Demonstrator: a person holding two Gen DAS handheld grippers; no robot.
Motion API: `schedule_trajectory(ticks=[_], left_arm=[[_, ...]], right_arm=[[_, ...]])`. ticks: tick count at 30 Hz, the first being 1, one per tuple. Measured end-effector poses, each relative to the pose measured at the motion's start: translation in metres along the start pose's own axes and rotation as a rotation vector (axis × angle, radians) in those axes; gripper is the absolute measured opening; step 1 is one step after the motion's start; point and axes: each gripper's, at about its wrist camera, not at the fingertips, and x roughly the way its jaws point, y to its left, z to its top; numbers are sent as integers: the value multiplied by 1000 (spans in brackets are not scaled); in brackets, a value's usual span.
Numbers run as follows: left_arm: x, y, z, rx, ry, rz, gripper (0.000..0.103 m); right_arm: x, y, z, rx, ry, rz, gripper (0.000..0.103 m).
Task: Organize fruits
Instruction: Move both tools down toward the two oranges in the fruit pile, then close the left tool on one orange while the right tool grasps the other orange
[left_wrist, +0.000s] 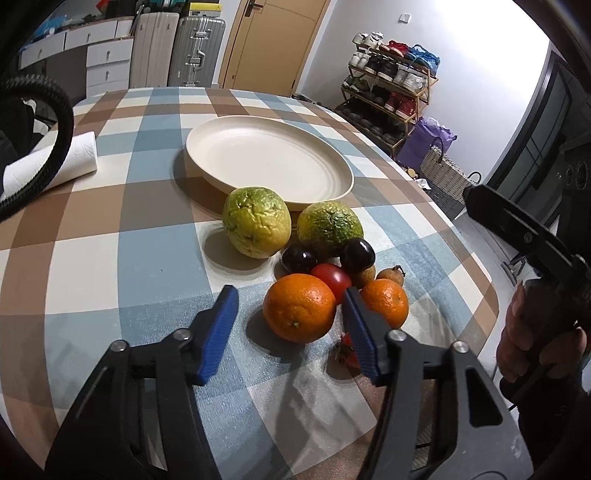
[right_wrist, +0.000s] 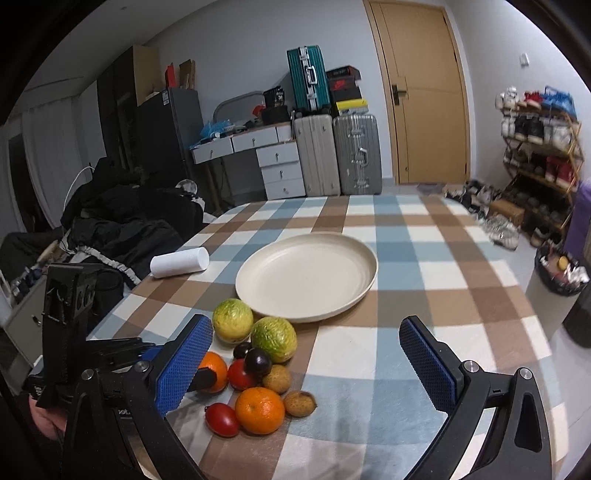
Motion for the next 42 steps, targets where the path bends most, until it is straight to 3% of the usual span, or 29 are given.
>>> schedule_trajectory(ticks=[4, 20, 38, 42], left_arm=[[4, 4, 2, -20, 17, -62, 39], [1, 5, 0, -21, 8, -84, 39], [-5, 11, -6, -24, -10, -89, 39], [-6, 13, -8, -31, -13, -94, 39]], right_arm=[[5, -4, -4, 16, 13, -1, 103], [9, -12, -24, 80, 96, 47, 103], [24, 21, -54, 125, 227, 90, 102], [33, 18, -58, 224, 271, 93, 93]])
